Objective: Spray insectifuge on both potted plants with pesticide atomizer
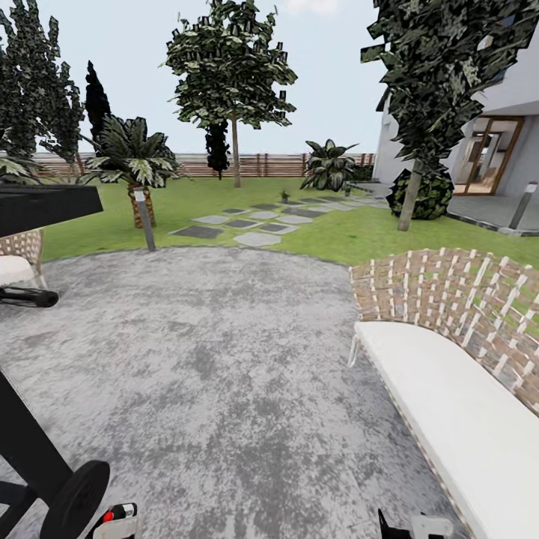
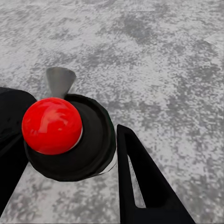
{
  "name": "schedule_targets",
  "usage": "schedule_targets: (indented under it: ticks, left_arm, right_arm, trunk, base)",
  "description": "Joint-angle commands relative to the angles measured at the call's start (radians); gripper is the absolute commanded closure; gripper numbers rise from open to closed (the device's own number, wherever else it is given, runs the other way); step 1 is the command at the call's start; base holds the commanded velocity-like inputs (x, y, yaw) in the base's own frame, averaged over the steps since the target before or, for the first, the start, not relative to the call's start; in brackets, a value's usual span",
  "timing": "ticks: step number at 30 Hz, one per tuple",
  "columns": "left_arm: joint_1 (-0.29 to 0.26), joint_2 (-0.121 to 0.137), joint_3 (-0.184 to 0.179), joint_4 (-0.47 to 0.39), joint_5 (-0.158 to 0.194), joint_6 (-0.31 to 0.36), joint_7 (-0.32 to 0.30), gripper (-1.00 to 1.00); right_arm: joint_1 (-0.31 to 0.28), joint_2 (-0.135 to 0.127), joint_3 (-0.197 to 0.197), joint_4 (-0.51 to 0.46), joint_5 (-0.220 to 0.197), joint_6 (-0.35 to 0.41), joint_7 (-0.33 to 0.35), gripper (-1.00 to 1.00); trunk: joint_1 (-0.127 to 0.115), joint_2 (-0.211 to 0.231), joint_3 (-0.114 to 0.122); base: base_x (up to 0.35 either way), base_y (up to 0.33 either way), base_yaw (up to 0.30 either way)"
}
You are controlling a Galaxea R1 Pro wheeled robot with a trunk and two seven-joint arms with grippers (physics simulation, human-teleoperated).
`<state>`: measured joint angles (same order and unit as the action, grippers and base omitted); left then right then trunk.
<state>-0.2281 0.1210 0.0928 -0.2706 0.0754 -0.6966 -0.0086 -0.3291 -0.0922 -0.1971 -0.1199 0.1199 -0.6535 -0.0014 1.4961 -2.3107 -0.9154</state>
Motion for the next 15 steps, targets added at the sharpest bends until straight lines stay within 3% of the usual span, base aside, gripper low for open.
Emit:
schedule_targets:
  ticks: [1, 15]
  left_arm:
    - [-0.001, 0.0, -0.002, 0.001, 0.008, -0.003, -0.001, 1.0]
    - [-0.001, 0.0, -0.002, 0.001, 0.008, -0.003, -0.001, 1.0]
  right_arm:
    - [-0.001, 0.0, -0.008, 0.001, 0.01, -0.003, 0.0, -1.0]
    - [-0.001, 0.001, -0.008, 0.002, 0.01, -0.003, 0.0, -1.0]
  trunk:
    - [0.0, 0.0, -0.001]
    - [0.0, 0.0, -0.001]
  base:
    - [0.336, 0.0, 0.001]
    - [0.336, 0.046, 0.0]
